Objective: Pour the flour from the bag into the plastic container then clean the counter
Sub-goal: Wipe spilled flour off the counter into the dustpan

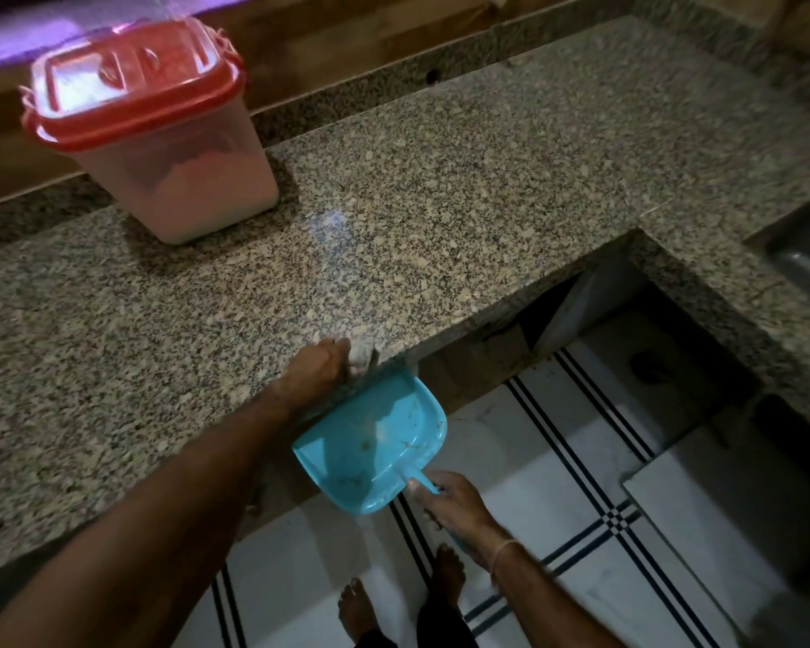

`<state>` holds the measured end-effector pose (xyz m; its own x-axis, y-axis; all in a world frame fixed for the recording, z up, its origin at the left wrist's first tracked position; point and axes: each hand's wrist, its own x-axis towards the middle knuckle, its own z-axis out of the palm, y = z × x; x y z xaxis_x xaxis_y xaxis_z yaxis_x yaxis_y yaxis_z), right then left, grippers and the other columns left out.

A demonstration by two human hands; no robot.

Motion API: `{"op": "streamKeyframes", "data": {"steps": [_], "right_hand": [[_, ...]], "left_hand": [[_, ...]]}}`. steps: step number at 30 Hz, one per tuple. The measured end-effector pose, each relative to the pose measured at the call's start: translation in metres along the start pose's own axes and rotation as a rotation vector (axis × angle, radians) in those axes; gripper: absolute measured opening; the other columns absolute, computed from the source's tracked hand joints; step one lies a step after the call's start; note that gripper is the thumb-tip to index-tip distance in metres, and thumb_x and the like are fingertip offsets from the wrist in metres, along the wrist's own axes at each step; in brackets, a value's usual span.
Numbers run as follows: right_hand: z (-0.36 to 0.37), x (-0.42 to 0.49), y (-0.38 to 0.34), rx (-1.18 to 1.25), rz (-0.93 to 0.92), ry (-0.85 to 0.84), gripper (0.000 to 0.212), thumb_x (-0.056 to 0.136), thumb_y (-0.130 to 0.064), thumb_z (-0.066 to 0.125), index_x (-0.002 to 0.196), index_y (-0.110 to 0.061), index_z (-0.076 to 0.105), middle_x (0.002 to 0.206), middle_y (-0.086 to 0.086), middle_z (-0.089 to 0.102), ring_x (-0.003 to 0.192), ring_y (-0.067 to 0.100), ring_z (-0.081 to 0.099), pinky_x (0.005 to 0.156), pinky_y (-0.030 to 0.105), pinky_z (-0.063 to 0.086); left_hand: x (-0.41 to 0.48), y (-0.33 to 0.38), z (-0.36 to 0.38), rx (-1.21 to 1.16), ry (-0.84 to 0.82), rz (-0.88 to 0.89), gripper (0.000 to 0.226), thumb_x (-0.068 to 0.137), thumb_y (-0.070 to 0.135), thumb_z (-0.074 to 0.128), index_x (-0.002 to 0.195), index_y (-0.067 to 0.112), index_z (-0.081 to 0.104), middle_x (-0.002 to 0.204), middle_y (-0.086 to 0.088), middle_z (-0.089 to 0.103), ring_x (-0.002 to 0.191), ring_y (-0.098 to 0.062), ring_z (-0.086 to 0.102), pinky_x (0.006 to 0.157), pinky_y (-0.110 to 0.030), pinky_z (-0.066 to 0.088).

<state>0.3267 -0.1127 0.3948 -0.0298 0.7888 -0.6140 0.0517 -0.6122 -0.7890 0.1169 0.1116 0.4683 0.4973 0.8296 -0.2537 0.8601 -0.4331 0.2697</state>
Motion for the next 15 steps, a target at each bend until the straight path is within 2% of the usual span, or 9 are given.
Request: {"op": "streamKeyframes", "data": {"steps": [2, 4, 6, 9, 11, 13, 15], "right_hand": [[0.001, -0.001, -0.003, 0.007, -0.002, 0.004, 0.019, 0.098, -0.043, 0.069, 0.092, -0.025, 0.073, 0.067, -0.017, 0.063, 0.062, -0.004, 0.057, 0.06, 0.018, 0.047], [0.004, 0.0, -0.002, -0.001, 0.01, 0.004, 0.021, 0.098, -0.044, 0.069, 0.095, -0.024, 0.074, 0.068, -0.016, 0.063, 0.063, -0.003, 0.057, 0.06, 0.02, 0.048], [0.006, 0.001, 0.002, -0.016, 0.011, -0.005, 0.02, 0.098, -0.042, 0.069, 0.094, -0.023, 0.074, 0.068, -0.013, 0.061, 0.062, 0.0, 0.056, 0.06, 0.022, 0.047], [0.017, -0.004, 0.006, -0.082, 0.01, -0.035, 0.021, 0.099, -0.04, 0.069, 0.081, -0.028, 0.071, 0.063, -0.015, 0.059, 0.059, 0.0, 0.053, 0.06, 0.024, 0.044], [0.026, -0.007, 0.008, -0.129, 0.015, -0.047, 0.028, 0.097, -0.041, 0.07, 0.072, -0.03, 0.067, 0.059, -0.017, 0.057, 0.058, 0.0, 0.051, 0.06, 0.024, 0.042], [0.036, -0.013, 0.01, -0.176, 0.0, -0.065, 0.033, 0.087, -0.055, 0.071, 0.072, -0.025, 0.069, 0.059, -0.016, 0.056, 0.058, 0.003, 0.051, 0.061, 0.028, 0.041], [0.045, -0.017, 0.013, -0.197, -0.029, -0.092, 0.048, 0.081, -0.062, 0.07, 0.081, -0.014, 0.071, 0.062, -0.012, 0.056, 0.061, 0.007, 0.053, 0.061, 0.03, 0.04]], "left_hand": [[-0.019, 0.01, 0.005, -0.083, 0.113, -0.03, 0.02, 0.105, 0.04, 0.04, 0.093, 0.024, 0.04, 0.091, -0.006, 0.052, 0.081, -0.023, 0.05, 0.065, -0.031, 0.033], [-0.046, 0.028, 0.019, -0.185, 0.205, -0.063, 0.026, 0.106, 0.038, 0.035, 0.095, 0.019, 0.049, 0.092, -0.002, 0.05, 0.08, -0.016, 0.046, 0.065, -0.032, 0.036], [-0.072, 0.044, 0.043, -0.138, 0.171, -0.075, 0.024, 0.103, 0.032, 0.044, 0.104, 0.012, 0.057, 0.096, -0.005, 0.053, 0.083, -0.021, 0.05, 0.065, -0.034, 0.037], [-0.112, 0.044, 0.068, -0.229, 0.091, -0.212, 0.037, 0.09, 0.038, 0.034, 0.092, 0.013, 0.061, 0.092, -0.01, 0.063, 0.09, -0.038, 0.064, 0.067, -0.035, 0.041], [-0.137, 0.035, 0.076, -0.256, 0.09, -0.325, 0.05, 0.087, 0.044, 0.031, 0.102, 0.009, 0.064, 0.102, -0.014, 0.067, 0.101, -0.038, 0.065, 0.075, -0.042, 0.048], [-0.159, 0.025, 0.075, -0.314, 0.142, -0.449, 0.065, 0.085, 0.058, 0.027, 0.111, 0.01, 0.063, 0.108, -0.015, 0.066, 0.103, -0.037, 0.062, 0.079, -0.043, 0.048], [-0.172, 0.016, 0.067, -0.367, 0.181, -0.549, 0.051, 0.087, 0.059, 0.036, 0.104, 0.016, 0.059, 0.105, -0.013, 0.066, 0.101, -0.037, 0.062, 0.077, -0.042, 0.047]]}}
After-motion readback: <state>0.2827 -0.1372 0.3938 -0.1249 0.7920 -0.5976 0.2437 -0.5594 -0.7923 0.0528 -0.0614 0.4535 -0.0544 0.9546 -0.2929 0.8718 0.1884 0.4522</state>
